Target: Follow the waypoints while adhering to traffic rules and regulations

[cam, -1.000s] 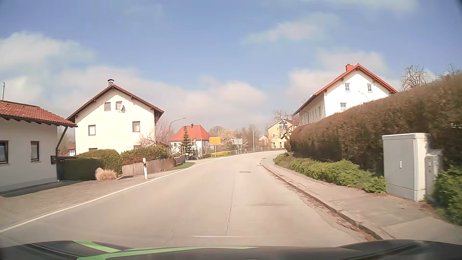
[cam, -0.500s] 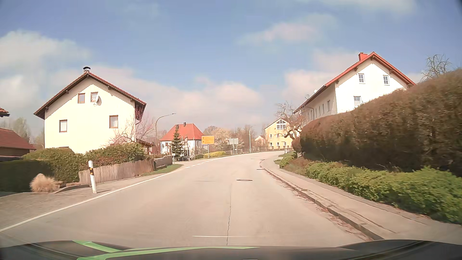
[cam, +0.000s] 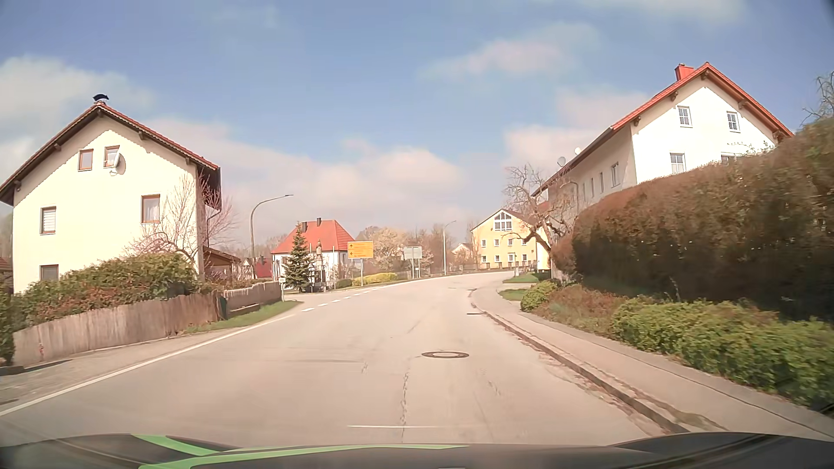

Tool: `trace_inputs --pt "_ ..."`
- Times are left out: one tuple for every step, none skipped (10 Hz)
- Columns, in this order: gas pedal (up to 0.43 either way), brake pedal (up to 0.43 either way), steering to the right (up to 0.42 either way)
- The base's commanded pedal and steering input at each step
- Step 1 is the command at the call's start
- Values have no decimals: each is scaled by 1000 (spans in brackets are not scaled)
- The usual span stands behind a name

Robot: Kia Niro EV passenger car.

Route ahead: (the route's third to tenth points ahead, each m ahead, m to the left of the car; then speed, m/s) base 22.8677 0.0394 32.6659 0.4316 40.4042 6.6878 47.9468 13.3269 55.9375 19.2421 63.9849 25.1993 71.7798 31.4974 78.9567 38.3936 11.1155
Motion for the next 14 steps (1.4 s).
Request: trace_inputs --pt "0 110 13" --pt "0 110 11" --pt "0 116 8" --pt "0 116 4" --pt "0 116 2" --pt "0 116 -1" --pt "0 122 -5" --pt "0 116 -14" --pt "0 110 -23" --pt "0 110 -32" --pt "0 110 -44" --pt "0 110 -50" --pt "0 104 -54" --pt "0 85 -62"
